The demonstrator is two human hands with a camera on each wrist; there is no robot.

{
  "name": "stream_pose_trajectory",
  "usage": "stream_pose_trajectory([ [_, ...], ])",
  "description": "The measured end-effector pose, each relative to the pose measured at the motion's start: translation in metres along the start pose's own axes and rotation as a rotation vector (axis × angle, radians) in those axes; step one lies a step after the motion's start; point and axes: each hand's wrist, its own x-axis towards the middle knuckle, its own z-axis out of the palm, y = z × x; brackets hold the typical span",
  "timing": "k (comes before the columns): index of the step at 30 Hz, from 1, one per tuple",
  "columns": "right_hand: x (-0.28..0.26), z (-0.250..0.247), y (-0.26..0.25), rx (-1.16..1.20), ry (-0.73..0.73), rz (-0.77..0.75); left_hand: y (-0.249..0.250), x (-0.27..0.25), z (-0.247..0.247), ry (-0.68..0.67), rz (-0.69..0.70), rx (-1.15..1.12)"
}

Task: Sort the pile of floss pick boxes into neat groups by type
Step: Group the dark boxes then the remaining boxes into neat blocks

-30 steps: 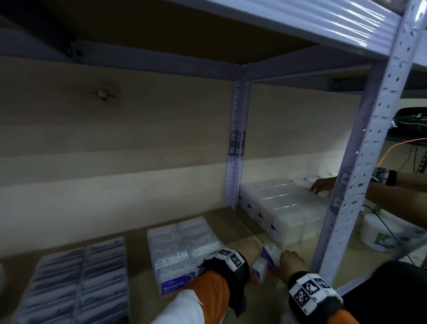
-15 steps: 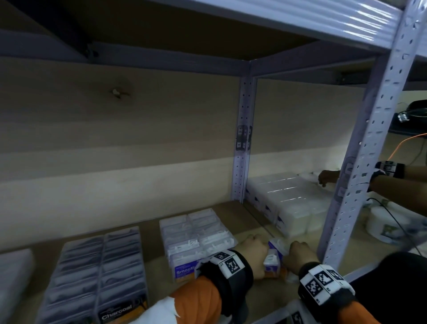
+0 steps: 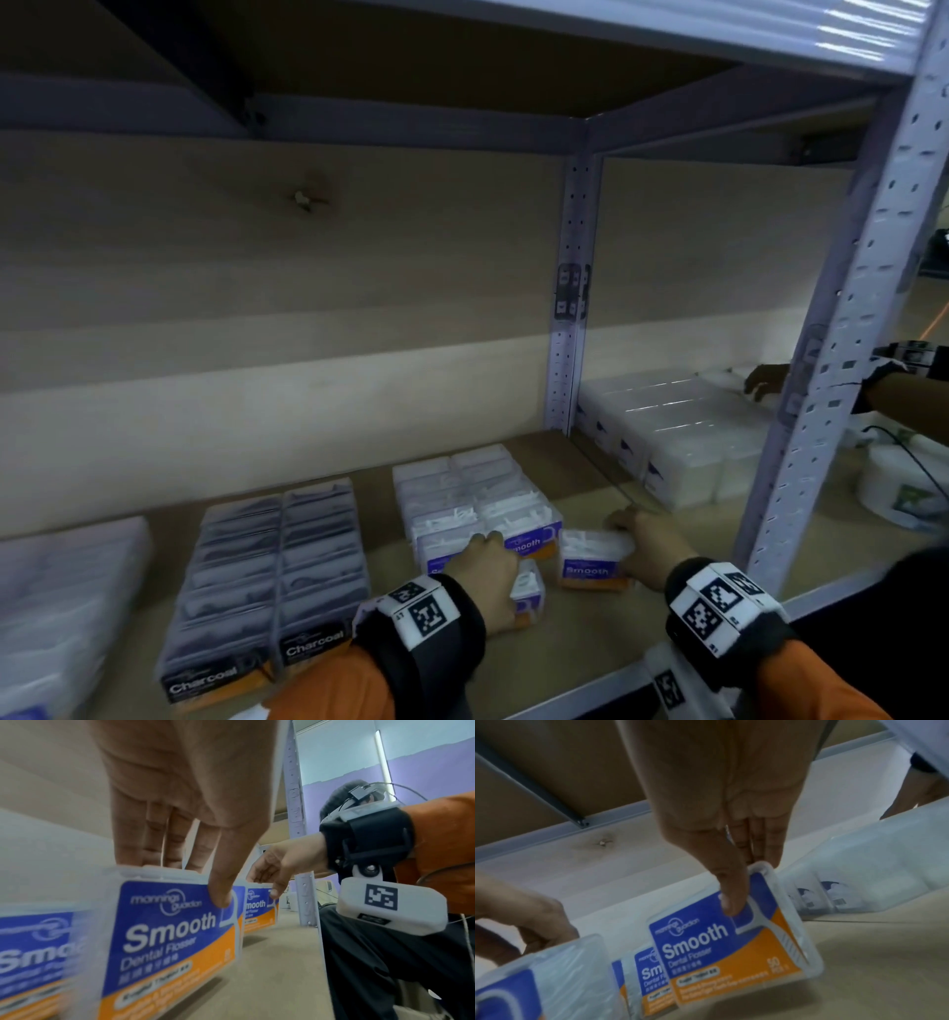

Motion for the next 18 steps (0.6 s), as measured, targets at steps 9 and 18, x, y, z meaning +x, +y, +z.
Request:
stream_pose_trajectory([
  [9, 0.002, 0.011, -0.024, 0.263, -0.097, -0.106, -0.019, -0.001, 0.006, -0.006, -0.075, 0.017],
  [18, 0.016, 0.027, -0.039, 0.911, -0.100, 0.123, -0.026, 0.008, 0.016, 0.001, -0.075, 0.030],
])
